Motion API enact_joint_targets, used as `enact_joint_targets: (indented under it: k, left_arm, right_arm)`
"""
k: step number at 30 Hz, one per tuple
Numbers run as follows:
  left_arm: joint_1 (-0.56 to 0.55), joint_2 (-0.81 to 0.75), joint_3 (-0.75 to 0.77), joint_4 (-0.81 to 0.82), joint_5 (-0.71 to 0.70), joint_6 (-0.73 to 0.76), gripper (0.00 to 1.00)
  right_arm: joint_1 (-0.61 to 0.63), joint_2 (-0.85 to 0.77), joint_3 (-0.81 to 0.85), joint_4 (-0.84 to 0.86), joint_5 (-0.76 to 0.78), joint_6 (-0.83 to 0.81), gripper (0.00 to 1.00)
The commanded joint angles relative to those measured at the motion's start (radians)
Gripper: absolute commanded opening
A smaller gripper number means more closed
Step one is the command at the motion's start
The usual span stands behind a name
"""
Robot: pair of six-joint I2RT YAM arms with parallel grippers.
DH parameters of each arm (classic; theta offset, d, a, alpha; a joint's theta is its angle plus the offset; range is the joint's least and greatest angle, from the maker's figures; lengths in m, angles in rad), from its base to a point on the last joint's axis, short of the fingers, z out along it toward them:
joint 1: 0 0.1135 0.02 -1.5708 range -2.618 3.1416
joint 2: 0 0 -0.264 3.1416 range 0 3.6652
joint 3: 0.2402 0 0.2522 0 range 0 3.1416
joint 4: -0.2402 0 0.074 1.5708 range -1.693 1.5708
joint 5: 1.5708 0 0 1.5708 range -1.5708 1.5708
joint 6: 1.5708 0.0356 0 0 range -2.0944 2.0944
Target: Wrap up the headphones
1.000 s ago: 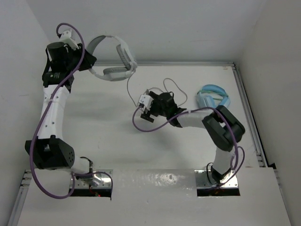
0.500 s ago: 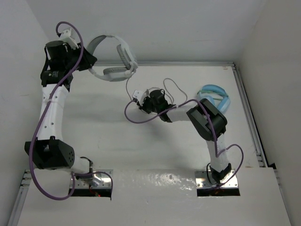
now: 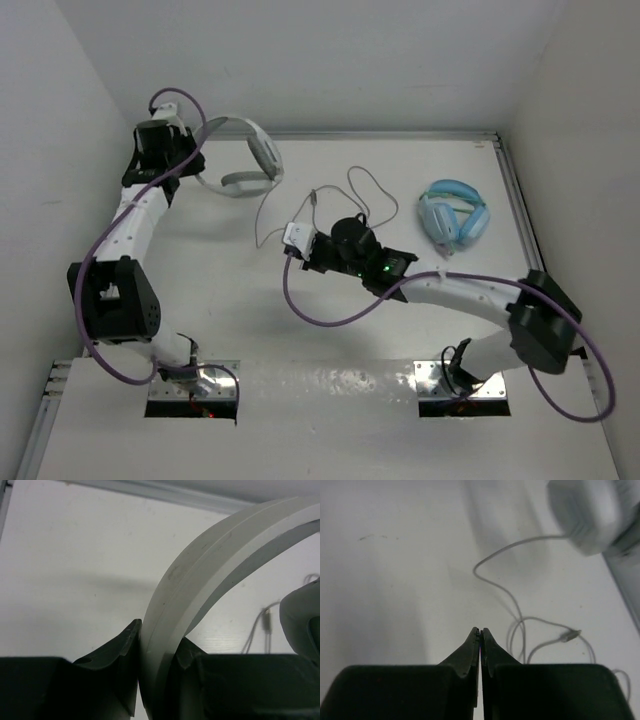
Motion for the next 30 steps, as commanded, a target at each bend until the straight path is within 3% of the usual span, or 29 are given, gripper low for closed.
enact_joint_targets:
  k: [1, 3, 4, 5, 6, 7, 8, 9, 13, 17, 25, 27, 30]
  left_arm:
    - [-0.049, -0.001, -0.019, 0.150, -0.079, 0.048, 0.00]
    - [-0.049, 0.004, -0.019, 0.145, -0.048, 0.017, 0.00]
    - [-0.049, 0.005, -0.011, 0.141, -0.027, 0.000, 0.00]
    - [-0.049, 0.001, 0.007, 0.138, -0.016, -0.009, 0.00]
    - [-0.049, -0.004, 0.021, 0.129, -0.008, -0.017, 0.00]
    - [-0.049, -0.016, 0.038, 0.122, 0.000, -0.024, 0.00]
    - [-0.048, -0.021, 0.061, 0.110, 0.010, -0.033, 0.00]
    - [-0.048, -0.029, 0.123, 0.075, 0.016, -0.035, 0.00]
    - [-0.046, -0.048, 0.286, -0.031, 0.053, -0.030, 0.00]
    - [-0.046, -0.084, 0.341, -0.079, 0.095, -0.026, 0.00]
    - [-0.046, -0.095, 0.400, -0.122, 0.125, -0.024, 0.00]
    - [-0.046, -0.085, 0.427, -0.131, 0.129, -0.026, 0.00]
    - [-0.046, -0.069, 0.470, -0.143, 0.136, -0.040, 0.00]
  right_arm:
    - [0.000, -0.118, 0.030, -0.157, 0.070, -0.003, 0.00]
    - [-0.002, -0.136, 0.018, -0.164, 0.102, -0.017, 0.00]
    - [-0.002, -0.129, -0.003, -0.135, 0.154, -0.028, 0.05]
    - [0.000, -0.117, -0.018, -0.115, 0.168, -0.042, 0.23]
    - [0.000, -0.095, -0.032, -0.089, 0.170, -0.066, 0.53]
    - [0.000, -0.071, -0.046, -0.064, 0.141, -0.127, 0.71]
    - [0.000, -0.010, -0.061, -0.003, 0.130, -0.152, 0.87]
    - [-0.002, 0.029, -0.063, 0.046, 0.127, -0.170, 0.92]
    - [-0.022, 0.237, 0.122, 0.106, 0.167, -0.238, 0.98]
    - [-0.098, 0.415, 0.282, 0.142, 0.126, -0.197, 0.99]
    - [-0.149, 0.594, 0.451, 0.139, 0.165, -0.129, 0.98]
    - [-0.151, 0.621, 0.452, 0.139, 0.161, -0.100, 0.95]
    - [-0.160, 0.650, 0.452, 0.168, 0.132, -0.033, 0.83]
